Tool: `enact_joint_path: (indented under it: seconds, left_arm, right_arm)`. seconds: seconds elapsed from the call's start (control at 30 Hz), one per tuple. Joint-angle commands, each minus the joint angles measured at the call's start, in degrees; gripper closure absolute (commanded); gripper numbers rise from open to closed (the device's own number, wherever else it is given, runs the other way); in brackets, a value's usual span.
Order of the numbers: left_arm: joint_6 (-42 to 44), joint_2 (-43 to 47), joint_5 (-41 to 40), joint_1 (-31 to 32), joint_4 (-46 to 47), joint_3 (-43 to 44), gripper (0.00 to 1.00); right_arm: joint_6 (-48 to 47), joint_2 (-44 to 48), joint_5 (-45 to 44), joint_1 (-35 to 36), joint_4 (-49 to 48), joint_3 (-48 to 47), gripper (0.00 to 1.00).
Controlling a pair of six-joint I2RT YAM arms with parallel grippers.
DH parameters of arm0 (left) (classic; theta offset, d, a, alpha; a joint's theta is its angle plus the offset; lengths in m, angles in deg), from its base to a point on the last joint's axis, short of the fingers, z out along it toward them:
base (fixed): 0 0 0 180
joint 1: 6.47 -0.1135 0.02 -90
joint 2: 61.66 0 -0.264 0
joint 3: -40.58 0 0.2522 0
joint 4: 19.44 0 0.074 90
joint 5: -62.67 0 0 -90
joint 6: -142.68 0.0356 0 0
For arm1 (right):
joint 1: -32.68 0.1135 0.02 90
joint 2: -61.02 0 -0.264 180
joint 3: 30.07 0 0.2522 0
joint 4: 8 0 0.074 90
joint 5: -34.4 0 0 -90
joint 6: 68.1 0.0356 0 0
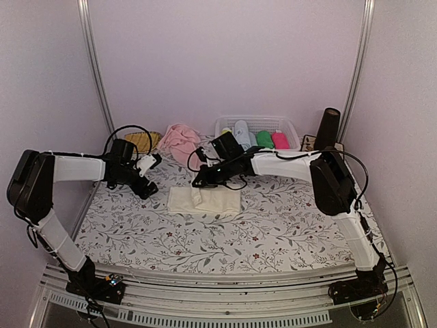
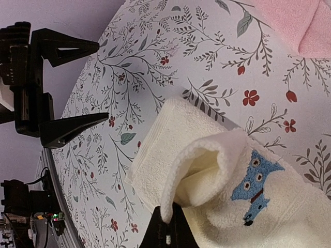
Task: Roll the towels
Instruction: Fold the towel at the center of the board.
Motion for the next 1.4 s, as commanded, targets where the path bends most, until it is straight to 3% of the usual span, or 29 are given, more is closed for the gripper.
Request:
enact_joint_path:
  seconds: [0.0, 0.63, 0.8, 1.03, 1.17, 1.37]
  left_arm:
    - [-0.6, 0.7, 0.9, -0.5, 0.2, 0.2, 0.03]
    - [-0.6, 0.6, 0.8, -0.5, -0.3, 0.5, 0.03]
    - [-0.5, 0.6, 0.6, -0.5, -0.2, 0.5, 0.03]
    - [-0.6, 0.6, 0.6, -0.5, -0.2, 0.7, 0.03]
    - [-0.6, 1.4, 1.7, -0.4, -0.2, 1.0, 0.03]
    - [-1.2, 3.6, 6.0, 2.7, -3.0, 3.5, 0.03]
  right_arm:
    - [0.6, -2.7, 1.0, 0.5, -1.2, -3.2, 0.98]
    - [1.9, -6.2, 2.6, 1.7, -2.3, -6.2, 0.97]
    - [3.0, -7.1, 4.2, 1.8, -4.4, -6.5, 0.77]
    - [2.9, -6.4, 7.0, 2.0, -6.3, -7.1, 0.63]
    - [-0.3, -2.5, 3.7, 1.9, -5.2, -4.6, 0.53]
    - [-4.8, 8.5, -3.0, 0.0, -4.8, 5.3, 0.47]
